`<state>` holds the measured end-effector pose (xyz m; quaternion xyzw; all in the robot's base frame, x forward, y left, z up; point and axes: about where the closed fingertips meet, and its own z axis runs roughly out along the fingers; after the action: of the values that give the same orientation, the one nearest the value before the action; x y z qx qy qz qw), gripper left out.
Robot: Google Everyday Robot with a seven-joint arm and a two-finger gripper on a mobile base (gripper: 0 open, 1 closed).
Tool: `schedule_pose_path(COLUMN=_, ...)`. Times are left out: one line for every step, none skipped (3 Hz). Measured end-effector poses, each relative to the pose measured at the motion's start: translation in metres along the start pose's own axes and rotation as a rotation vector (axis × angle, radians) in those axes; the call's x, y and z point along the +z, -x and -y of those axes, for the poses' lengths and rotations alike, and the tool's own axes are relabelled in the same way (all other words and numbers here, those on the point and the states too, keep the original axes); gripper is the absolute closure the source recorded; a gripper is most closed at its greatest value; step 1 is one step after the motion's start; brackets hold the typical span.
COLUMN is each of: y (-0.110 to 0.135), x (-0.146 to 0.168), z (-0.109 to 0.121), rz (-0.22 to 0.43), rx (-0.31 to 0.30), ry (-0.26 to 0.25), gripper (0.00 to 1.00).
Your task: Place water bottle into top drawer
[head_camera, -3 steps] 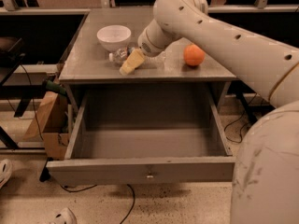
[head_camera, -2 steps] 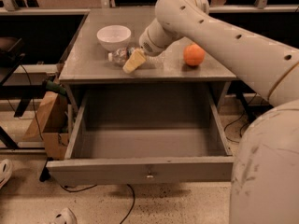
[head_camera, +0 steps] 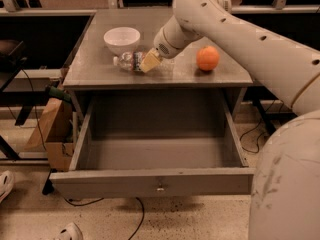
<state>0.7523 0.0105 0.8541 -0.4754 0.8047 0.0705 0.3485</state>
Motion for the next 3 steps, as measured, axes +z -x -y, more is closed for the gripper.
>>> schedule_pose_path(y=0.003, x=-0.003, z=0.001, rz=0.000, rx=0.000, ry=0.000, gripper=0.96)
schedule_pose_path(y=0.009, x=-0.001, z=-0.005, rz=-0.013, rx=-0.071, ry=0.046, gripper=1.00)
schedule_pose_path(y=0.009, x=-0.019, z=-0.011, rz=-0.001, rx=-0.125, ry=0.051, gripper=1.00)
